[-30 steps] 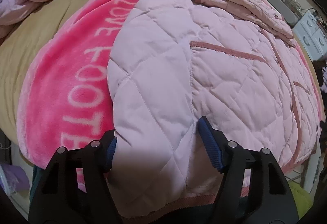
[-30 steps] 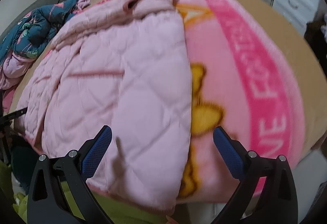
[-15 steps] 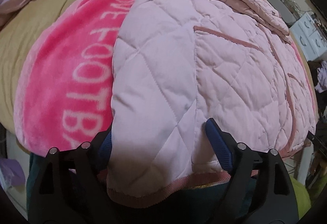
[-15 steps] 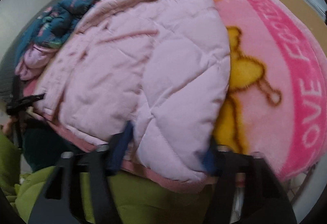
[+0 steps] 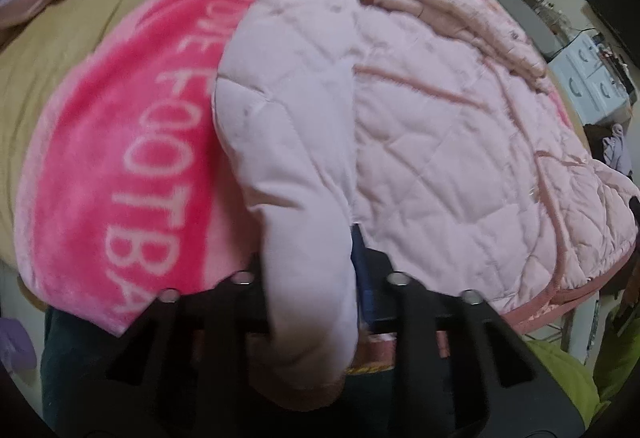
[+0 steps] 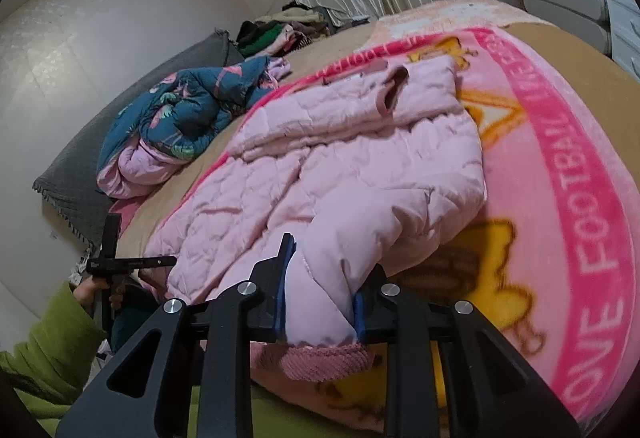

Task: Fold large clothes
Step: 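Lift the hem with both tools and carry it toward the collar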

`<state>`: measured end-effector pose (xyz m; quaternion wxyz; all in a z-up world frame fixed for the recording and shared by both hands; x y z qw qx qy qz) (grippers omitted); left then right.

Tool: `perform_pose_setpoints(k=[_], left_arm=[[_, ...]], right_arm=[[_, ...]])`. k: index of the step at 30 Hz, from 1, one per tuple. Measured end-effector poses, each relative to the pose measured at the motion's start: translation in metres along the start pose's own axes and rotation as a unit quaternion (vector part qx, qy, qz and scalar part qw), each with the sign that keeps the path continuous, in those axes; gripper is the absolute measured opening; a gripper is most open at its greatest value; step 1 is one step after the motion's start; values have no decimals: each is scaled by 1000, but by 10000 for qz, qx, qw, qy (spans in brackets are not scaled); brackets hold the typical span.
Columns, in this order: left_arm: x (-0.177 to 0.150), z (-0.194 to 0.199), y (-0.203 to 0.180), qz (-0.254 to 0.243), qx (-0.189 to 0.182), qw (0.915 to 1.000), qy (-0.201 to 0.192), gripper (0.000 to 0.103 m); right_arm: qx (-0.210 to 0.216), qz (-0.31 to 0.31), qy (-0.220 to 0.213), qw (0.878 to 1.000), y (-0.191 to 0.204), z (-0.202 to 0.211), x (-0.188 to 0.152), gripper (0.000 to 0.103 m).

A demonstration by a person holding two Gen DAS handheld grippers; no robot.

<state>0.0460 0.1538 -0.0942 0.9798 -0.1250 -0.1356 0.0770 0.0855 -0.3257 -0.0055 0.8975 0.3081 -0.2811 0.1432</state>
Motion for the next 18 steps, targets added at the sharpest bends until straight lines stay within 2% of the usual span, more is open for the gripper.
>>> perform_pose_setpoints(k=[3, 6, 10, 18], left_arm=[[6, 20, -8, 72, -362, 9987, -352, 11], [15, 43, -21, 29, -544, 9962, -681, 10], [33, 69, -44, -100, -545, 9925, -1091, 10], [53, 92, -65, -194, -368, 9891, -1412, 10]], right_arm=[[-57, 1, -105, 9999, 1, 4, 12, 23], [-15, -156, -186, 9997, -5, 7, 23, 23], [40, -140, -370, 9992, -2, 12, 36, 22], [125, -96, -624, 9979, 2, 17, 57, 22]])
Point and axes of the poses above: each gripper's, at about its wrist camera, not at the fingertips, and z roughly against the way its jaws point, y to its left, x to its top, the point moved 4 cm from there along -z, roughly the way its jaws point, and after that the axes turned 10 degrees about y, right-handed, at the moved point
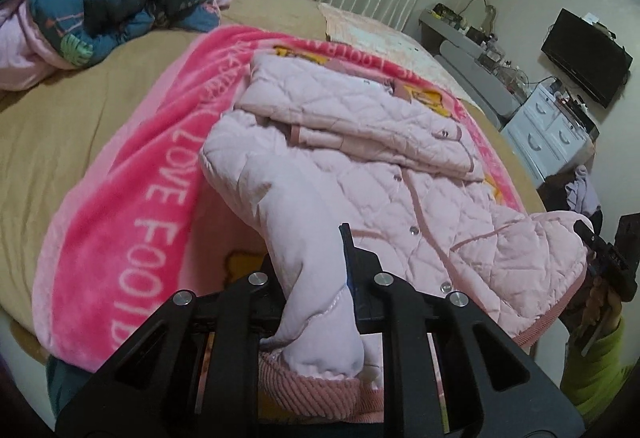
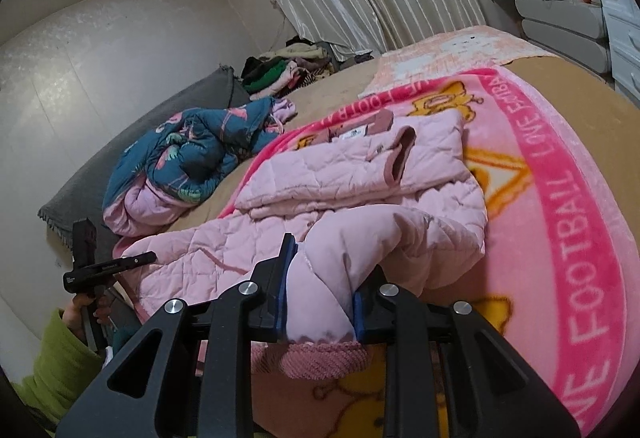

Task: Fold large clothes
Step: 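Lift the hem with both tools and carry it toward the collar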

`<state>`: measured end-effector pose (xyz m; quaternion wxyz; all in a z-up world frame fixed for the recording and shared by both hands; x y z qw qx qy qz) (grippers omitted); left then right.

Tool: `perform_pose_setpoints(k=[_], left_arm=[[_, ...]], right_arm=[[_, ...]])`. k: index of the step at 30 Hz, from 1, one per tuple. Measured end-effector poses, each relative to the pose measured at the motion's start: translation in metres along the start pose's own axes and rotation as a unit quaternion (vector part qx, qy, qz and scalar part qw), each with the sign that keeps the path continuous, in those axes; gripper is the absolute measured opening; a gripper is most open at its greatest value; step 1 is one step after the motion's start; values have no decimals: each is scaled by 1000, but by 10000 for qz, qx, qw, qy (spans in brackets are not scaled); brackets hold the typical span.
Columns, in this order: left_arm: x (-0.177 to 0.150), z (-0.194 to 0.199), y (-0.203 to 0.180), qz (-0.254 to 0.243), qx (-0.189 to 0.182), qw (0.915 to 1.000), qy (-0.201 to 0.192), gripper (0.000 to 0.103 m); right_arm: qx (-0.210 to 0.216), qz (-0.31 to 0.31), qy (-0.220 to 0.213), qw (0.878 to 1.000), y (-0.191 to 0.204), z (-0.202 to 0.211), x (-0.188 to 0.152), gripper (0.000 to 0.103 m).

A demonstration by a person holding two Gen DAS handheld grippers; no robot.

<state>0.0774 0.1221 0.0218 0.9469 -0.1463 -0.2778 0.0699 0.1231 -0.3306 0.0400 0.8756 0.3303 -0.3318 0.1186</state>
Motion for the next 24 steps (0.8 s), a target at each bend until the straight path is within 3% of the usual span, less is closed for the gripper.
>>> perform_pose_setpoints(k=[24], left_arm=[[73, 18, 0, 266, 157, 9975, -630, 10]], right_arm=[[145, -171, -578, 9981, -20, 1, 74, 22]])
Point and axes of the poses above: each gripper's, at about its wrist camera, not at the fingertips, and z roughly against the way its jaws point, y to its left, x to its top, the point moved 4 cm from there along -z, roughly the way its jaws point, and after that the axes turned 10 degrees about y, right-handed, at the moved point
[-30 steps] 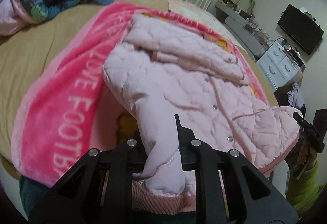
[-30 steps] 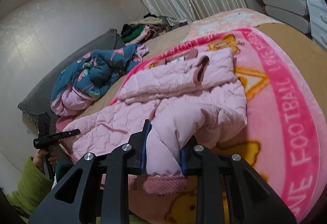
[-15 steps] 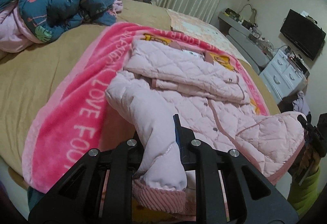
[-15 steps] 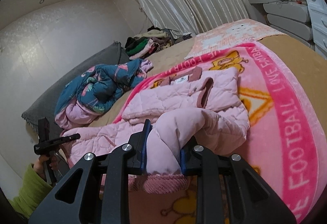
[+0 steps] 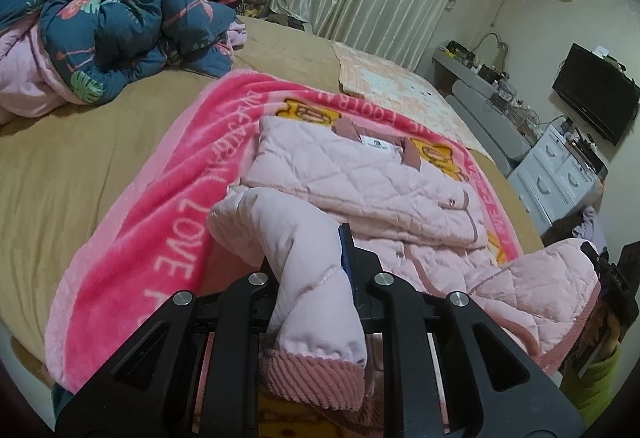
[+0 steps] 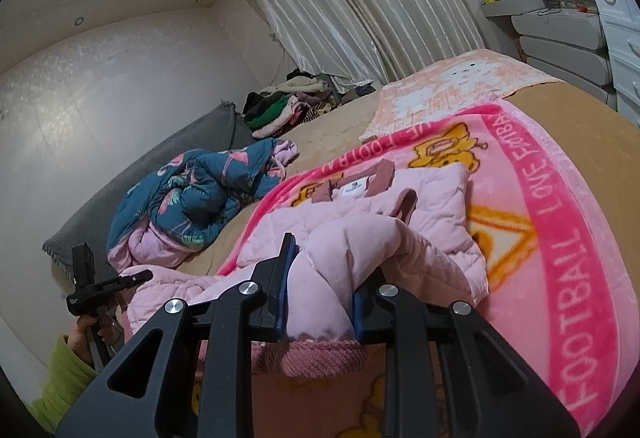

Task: Fold large clothes
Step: 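Lift the hem with both tools and carry it toward the collar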

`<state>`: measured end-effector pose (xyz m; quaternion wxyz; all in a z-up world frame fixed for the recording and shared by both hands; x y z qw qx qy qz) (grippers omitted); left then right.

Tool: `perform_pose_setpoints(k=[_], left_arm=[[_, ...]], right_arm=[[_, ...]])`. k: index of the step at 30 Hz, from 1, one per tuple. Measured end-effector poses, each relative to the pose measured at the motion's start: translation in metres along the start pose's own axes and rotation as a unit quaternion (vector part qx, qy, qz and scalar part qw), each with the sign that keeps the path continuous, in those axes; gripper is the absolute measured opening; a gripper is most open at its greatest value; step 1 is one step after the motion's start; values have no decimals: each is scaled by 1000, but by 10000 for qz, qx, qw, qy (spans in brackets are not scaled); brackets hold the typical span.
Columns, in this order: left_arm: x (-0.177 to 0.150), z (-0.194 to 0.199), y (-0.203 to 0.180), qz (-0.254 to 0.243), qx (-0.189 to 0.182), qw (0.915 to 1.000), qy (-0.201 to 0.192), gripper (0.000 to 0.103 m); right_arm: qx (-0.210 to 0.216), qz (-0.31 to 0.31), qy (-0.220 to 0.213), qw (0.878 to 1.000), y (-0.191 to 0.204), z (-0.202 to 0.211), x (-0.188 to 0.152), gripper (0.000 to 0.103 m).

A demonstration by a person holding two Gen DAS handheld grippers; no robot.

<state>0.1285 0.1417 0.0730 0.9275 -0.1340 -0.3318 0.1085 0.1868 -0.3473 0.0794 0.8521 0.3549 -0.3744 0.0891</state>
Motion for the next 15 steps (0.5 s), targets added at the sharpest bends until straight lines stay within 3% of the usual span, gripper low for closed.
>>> perform_pose_setpoints(k=[15], left_arm=[[70, -21, -16, 30, 115, 9996, -271, 10]], right_arm=[[-134, -281, -191, 9993, -28, -31, 55, 22]])
Point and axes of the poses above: each gripper's, at about its wrist camera, not at the fingertips, and z roughly against the way its jaws point, y to its left, x to its top, the point moved 4 cm from there along -z, roughly the way its jaws point, and after that the axes turned 10 degrees about y, right-handed, at the moved point
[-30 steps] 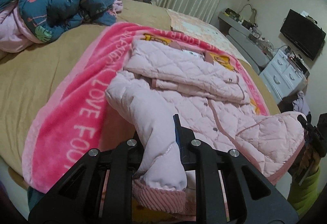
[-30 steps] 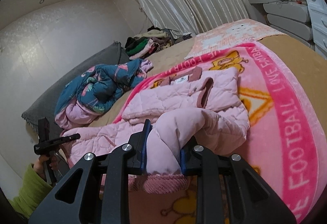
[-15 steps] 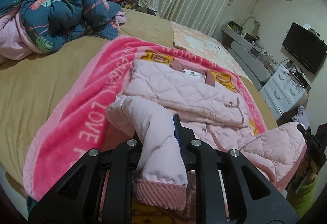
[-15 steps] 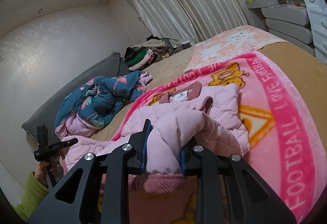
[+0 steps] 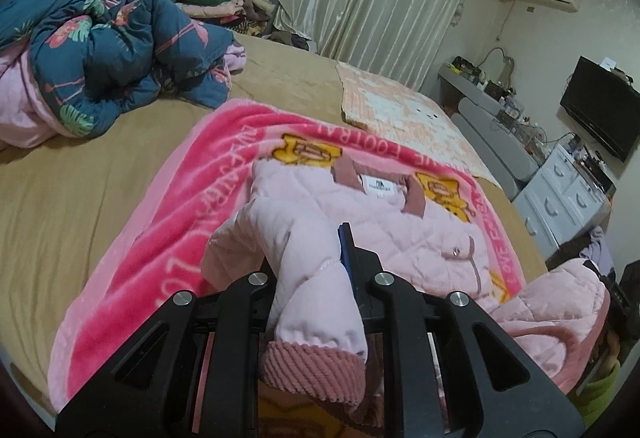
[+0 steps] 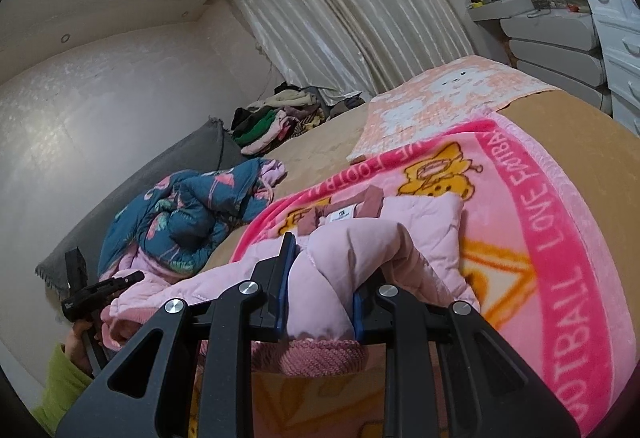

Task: Fold large clothes
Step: 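Lift the hem with both tools and carry it toward the collar, then lay the hem over the folded sleeves with both tools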

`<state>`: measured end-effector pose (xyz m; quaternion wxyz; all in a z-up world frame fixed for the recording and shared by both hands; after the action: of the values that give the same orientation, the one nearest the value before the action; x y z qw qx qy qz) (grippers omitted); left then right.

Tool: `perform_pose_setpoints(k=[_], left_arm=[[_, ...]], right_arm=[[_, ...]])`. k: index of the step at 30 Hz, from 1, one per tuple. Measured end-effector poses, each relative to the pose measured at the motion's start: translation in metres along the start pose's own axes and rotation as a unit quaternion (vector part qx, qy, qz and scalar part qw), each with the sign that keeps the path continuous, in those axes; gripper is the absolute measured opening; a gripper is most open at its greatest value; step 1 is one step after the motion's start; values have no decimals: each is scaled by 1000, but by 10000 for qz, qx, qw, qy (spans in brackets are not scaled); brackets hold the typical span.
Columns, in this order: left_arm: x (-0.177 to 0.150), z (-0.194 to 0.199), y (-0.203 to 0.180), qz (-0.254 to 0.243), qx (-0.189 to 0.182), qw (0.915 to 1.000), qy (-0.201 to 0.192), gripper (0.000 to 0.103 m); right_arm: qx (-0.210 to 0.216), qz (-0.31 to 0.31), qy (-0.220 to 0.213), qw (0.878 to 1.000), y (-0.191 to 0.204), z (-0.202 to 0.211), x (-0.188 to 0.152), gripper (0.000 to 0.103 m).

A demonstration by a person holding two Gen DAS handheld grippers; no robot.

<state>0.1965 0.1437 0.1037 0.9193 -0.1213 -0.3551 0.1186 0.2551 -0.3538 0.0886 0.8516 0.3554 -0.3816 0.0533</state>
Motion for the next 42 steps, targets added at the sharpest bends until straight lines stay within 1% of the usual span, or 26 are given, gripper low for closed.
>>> perform_pose_setpoints(k=[5, 18, 22, 28, 32, 35, 36, 37, 38, 39, 41, 42], left_arm=[[25, -17, -1, 7, 115, 9999, -37, 11], [74, -58, 6, -38, 274, 9996, -103, 12], [83, -71, 10, -37, 348, 9993, -118, 14], [86, -95, 12, -130, 450, 9989, -105, 16], [86, -108, 15, -167, 403, 9990, -79, 20], [87, -115, 16, -169, 306, 9993, -90, 26], [87, -116, 17, -147, 221, 9996, -111, 33], [87, -118, 17, -125, 152, 9997, -119, 43], [87, -119, 18, -97, 76, 9998, -140, 48], [87, -119, 17, -101, 71, 9998, -176, 56], [86, -121, 13, -171, 109, 9996, -213, 59], [85, -121, 12, -180, 92, 9996, -219, 63]], right_arm=[[-101, -130, -16, 9999, -9, -15, 20, 22], [-549, -95, -167, 9983, -23, -60, 76, 22], [-690, -121, -158, 9974, -32, -78, 90, 22], [-897, -266, 24, 9956, -53, -116, 100, 22], [-1057, -362, 186, 9936, -69, -142, 102, 22], [-1180, -393, 328, 9917, -78, -159, 103, 22], [-1224, -419, 381, 9909, -82, -166, 103, 22], [-1255, -463, 451, 9900, -86, -173, 103, 22], [-1279, -516, 527, 9890, -91, -181, 103, 22], [-1288, -564, 575, 9884, -94, -185, 103, 22], [-1339, -677, 732, 9860, -104, -200, 101, 22], [-1357, -727, 785, 9850, -109, -206, 100, 22]])
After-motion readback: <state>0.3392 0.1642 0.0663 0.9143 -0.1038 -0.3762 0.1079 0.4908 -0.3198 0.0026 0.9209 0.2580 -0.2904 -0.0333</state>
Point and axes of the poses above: each gripper's, at about its wrist camera, not at the fingertips, and z roughly against the way its jaws point, y to its left, x to its top, the point moved 4 cm from there along -z, roughly the way its jaws point, and after that the axes turned 10 degrees about y, right-handed, at the moved point
